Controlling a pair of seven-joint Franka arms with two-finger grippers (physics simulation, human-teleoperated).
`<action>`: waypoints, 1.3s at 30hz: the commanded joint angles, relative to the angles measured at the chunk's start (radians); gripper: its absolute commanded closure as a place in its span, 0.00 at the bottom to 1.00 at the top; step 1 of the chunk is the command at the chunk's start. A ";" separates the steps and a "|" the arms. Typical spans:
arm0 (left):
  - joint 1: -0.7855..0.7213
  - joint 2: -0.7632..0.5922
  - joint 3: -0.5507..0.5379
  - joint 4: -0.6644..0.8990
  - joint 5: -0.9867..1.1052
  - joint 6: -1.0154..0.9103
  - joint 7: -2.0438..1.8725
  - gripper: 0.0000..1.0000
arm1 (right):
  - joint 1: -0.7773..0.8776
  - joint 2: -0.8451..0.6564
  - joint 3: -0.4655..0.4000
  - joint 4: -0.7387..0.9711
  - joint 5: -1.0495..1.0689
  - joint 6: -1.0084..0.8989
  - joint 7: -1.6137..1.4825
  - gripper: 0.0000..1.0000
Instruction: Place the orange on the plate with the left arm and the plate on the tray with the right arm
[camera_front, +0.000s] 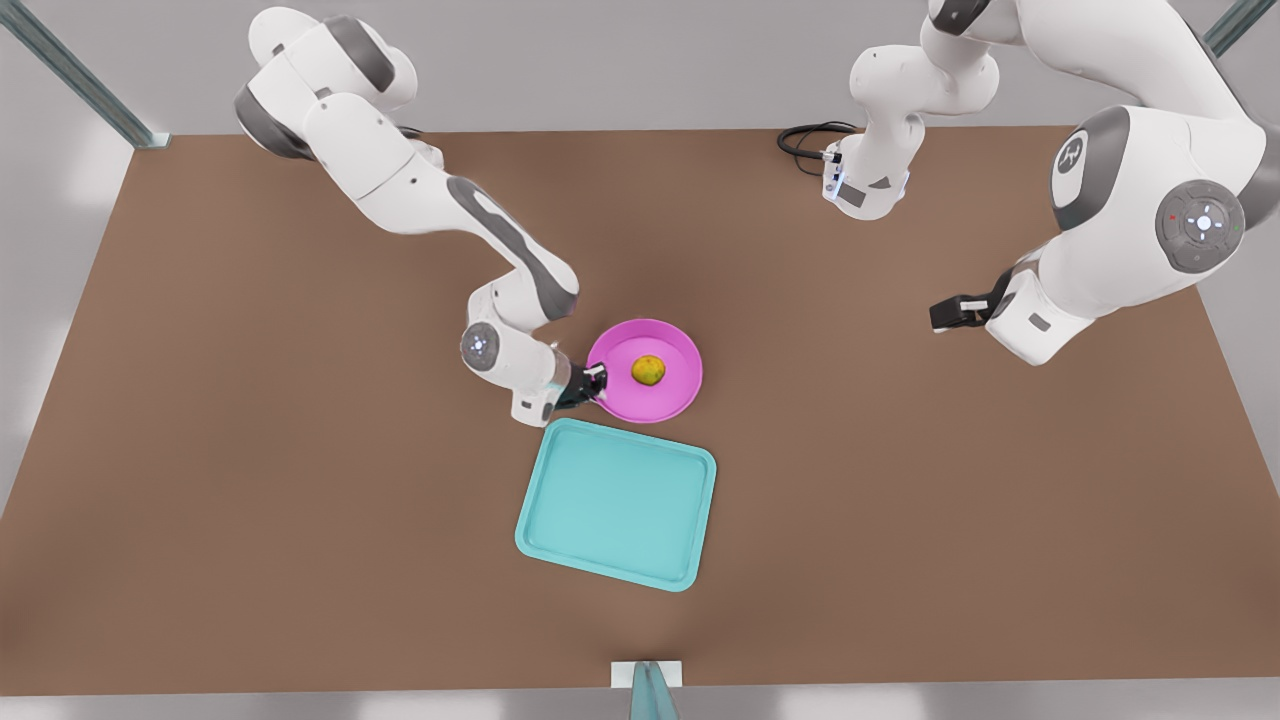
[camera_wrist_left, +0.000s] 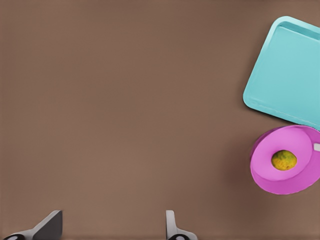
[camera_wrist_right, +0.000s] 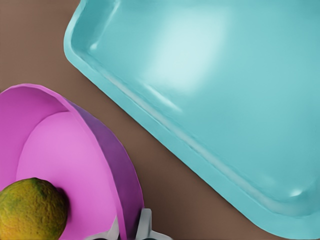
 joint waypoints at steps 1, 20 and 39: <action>0.000 0.000 0.000 0.000 0.003 -0.002 0.004 0.00 | -0.026 -0.003 0.000 0.025 -0.004 -0.018 0.018 0.79; 0.000 0.009 -0.003 0.013 0.000 -0.036 0.001 0.00 | -0.138 0.313 -0.034 0.505 0.013 -0.003 0.042 0.79; 0.000 0.001 -0.003 0.013 0.003 -0.039 0.001 0.00 | -0.211 -0.149 -0.334 0.482 -0.485 -1.088 0.070 0.00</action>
